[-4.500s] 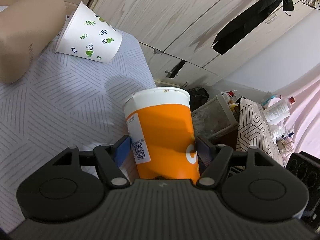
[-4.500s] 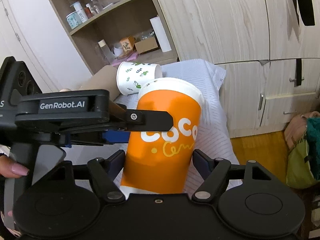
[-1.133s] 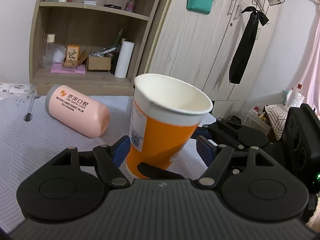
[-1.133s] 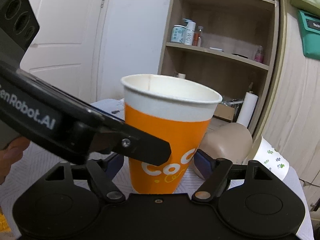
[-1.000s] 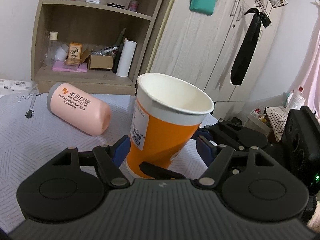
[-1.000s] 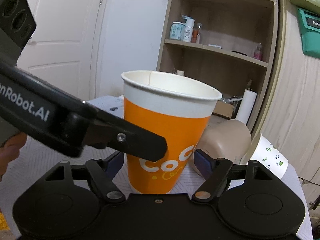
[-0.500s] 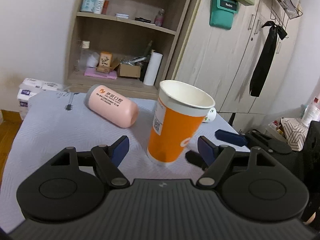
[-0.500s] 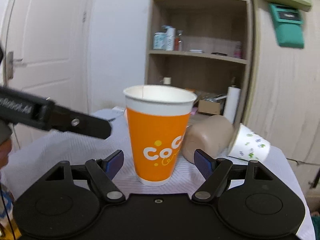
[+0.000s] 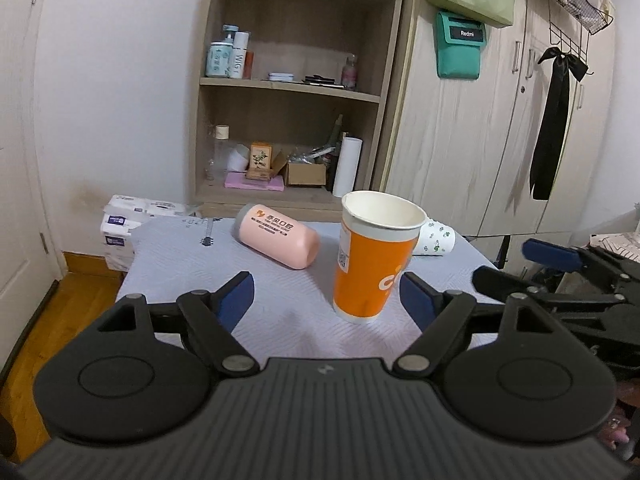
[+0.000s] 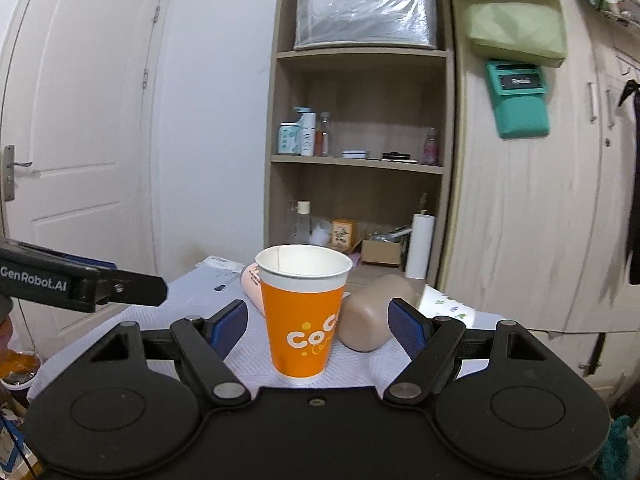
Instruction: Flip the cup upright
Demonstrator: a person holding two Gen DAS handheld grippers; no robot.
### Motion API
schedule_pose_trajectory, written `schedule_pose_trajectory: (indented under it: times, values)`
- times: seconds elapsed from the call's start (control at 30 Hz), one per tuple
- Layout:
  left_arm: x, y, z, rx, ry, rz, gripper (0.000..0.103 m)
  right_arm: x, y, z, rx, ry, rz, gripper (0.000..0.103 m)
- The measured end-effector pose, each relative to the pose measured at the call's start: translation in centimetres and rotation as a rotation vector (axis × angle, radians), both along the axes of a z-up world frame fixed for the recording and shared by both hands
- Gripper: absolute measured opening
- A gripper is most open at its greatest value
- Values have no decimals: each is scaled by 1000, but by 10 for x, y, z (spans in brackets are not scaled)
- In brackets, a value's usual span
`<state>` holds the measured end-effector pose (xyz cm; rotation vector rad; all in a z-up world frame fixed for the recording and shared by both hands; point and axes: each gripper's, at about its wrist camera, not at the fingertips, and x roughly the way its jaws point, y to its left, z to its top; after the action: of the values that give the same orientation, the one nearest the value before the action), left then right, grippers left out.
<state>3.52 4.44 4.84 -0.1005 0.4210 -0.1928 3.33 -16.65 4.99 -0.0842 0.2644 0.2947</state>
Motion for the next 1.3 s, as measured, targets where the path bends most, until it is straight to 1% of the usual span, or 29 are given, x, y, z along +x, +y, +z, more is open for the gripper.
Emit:
schedule_pose_trajectory:
  times: [0.27, 0.4, 0.43, 0.57, 0.63, 0.67, 0.93, 1.1, 1.2, 1.3]
  values:
    - [-19, 4, 3, -10, 9, 15, 81, -24, -3, 4, 1, 0, -40, 82]
    - [-27, 5, 2, 5, 13, 26, 82, -30, -2, 6, -3, 4, -57, 82]
    - [-29, 5, 2, 9, 13, 30, 83, -32, -1, 7, -5, 4, -61, 84]
    - [-31, 5, 1, 20, 26, 40, 87, -34, -1, 6, -19, 1, -101, 98]
    - [-32, 4, 0, 25, 31, 43, 91, -35, 0, 4, -22, 7, -123, 102]
    - [-32, 4, -1, 29, 32, 47, 94, -35, 0, 4, -22, 10, -134, 103]
    - [-28, 3, -4, 63, 49, 79, 103, -33, -4, 1, -17, 28, -191, 103]
    - [-25, 2, -6, 79, 71, 91, 103, -35, -6, 1, -9, 29, -214, 103]
    - [-22, 0, -8, 103, 88, 103, 103, -38, -5, 2, -6, 23, -233, 103]
    - [-19, 0, -10, 106, 109, 109, 103, -42, -3, 5, 7, 19, -225, 103]
